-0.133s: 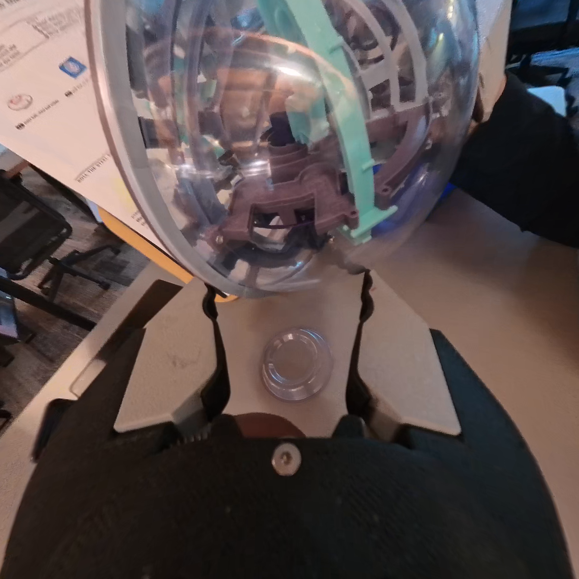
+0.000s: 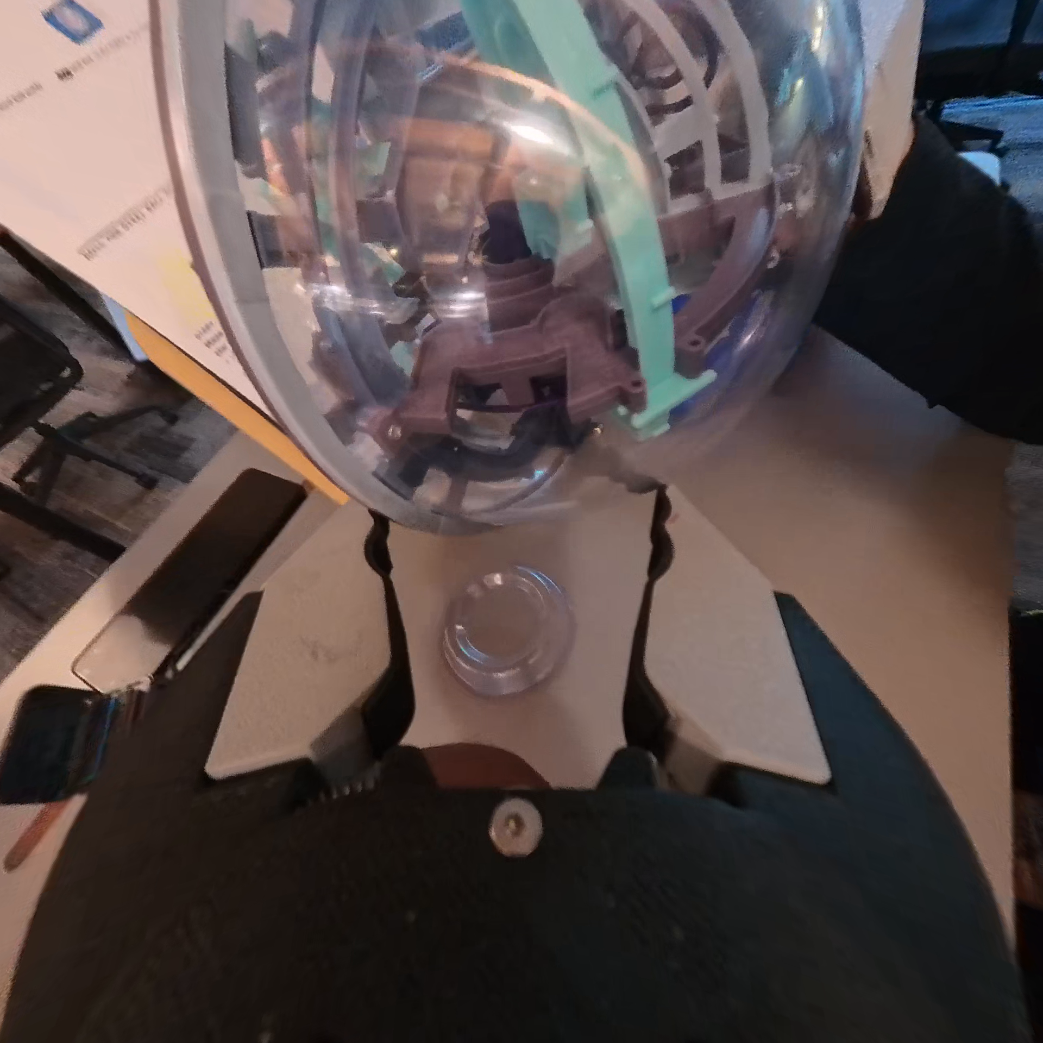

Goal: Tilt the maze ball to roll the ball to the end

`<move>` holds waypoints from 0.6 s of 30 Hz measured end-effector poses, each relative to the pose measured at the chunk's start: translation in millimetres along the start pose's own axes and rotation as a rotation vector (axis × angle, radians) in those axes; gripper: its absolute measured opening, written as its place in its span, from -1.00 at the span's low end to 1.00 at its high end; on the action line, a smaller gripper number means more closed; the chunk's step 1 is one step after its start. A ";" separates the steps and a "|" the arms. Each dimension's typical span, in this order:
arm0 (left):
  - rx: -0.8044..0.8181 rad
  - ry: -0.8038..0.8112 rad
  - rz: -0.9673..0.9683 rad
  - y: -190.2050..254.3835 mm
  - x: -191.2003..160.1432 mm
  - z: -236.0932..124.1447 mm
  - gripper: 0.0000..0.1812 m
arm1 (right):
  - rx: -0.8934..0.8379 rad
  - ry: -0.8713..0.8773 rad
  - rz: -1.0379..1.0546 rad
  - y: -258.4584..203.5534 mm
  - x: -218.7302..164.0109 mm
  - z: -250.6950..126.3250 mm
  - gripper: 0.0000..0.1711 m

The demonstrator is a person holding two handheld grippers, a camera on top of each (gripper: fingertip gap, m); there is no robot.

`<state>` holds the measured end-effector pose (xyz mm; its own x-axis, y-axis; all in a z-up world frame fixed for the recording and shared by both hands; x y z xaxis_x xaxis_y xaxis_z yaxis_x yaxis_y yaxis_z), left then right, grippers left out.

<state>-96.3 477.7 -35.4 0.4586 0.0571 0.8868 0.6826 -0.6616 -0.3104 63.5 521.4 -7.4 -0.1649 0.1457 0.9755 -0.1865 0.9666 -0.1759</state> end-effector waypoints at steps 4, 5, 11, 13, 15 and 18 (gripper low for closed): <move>-0.012 -0.022 -0.039 17.7 -32.5 -9.4 0.00 | 0.025 -0.067 0.054 -8.4 -28.8 16.1 0.78; -0.014 -0.033 -0.045 24.0 -44.1 -11.4 0.00 | 0.028 -0.085 0.059 -11.5 -38.9 19.8 0.78; -0.033 -0.081 -0.082 60.2 -94.0 -10.4 0.00 | 0.049 -0.113 0.102 -23.9 -97.9 31.7 0.78; -0.040 -0.105 -0.073 66.1 -103.7 -6.6 -0.02 | 0.055 -0.118 0.101 -24.3 -112.9 31.8 0.78; -0.048 -0.121 -0.069 69.4 -111.2 -4.2 -0.03 | 0.061 -0.115 0.105 -22.5 -123.6 31.9 0.78; -0.062 -0.126 -0.079 70.5 -119.7 0.6 -0.05 | 0.063 -0.111 0.116 -18.5 -133.7 32.8 0.78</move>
<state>-102.8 424.6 -163.7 0.4757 0.2019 0.8562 0.6846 -0.6961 -0.2162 57.2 477.1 -138.9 -0.2936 0.2279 0.9283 -0.2203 0.9289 -0.2977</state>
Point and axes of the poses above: each gripper's, where its closed fingertips meet, z out along the fingers, x out of its top, y = z × x across the jaws, the point moved 7 cm from there along -z, back along the fingers, and after that the axes turned 15 degrees about x, right-handed, at the moved point
